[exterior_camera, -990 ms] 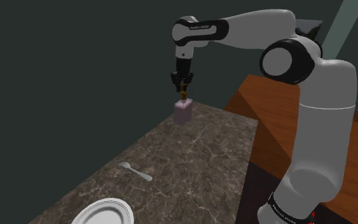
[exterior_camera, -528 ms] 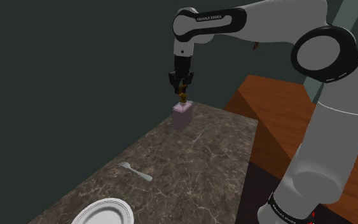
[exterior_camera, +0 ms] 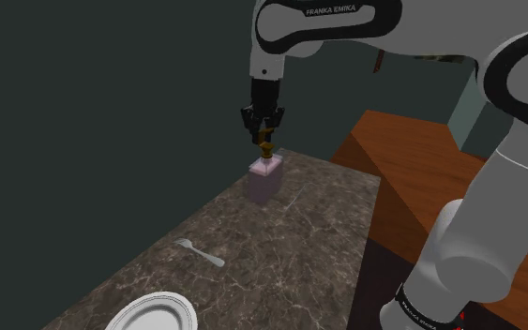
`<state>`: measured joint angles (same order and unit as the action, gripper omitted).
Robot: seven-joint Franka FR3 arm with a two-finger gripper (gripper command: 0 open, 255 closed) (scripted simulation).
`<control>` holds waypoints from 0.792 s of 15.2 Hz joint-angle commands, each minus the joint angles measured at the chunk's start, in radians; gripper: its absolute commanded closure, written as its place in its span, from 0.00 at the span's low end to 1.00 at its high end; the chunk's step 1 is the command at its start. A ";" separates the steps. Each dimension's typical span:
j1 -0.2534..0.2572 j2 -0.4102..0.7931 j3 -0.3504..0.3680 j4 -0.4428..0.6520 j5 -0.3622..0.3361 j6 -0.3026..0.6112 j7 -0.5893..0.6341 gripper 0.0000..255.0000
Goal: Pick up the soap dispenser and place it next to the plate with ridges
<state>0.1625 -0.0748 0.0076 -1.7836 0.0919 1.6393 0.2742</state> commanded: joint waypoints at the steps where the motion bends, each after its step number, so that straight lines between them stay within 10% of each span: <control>1: 0.018 -0.039 0.020 -0.028 0.005 -0.008 0.039 1.00; 12: 0.119 -0.178 0.158 -0.084 0.055 -0.064 0.277 1.00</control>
<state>0.2705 -0.2450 0.1494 -1.8673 0.1413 1.5793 0.5239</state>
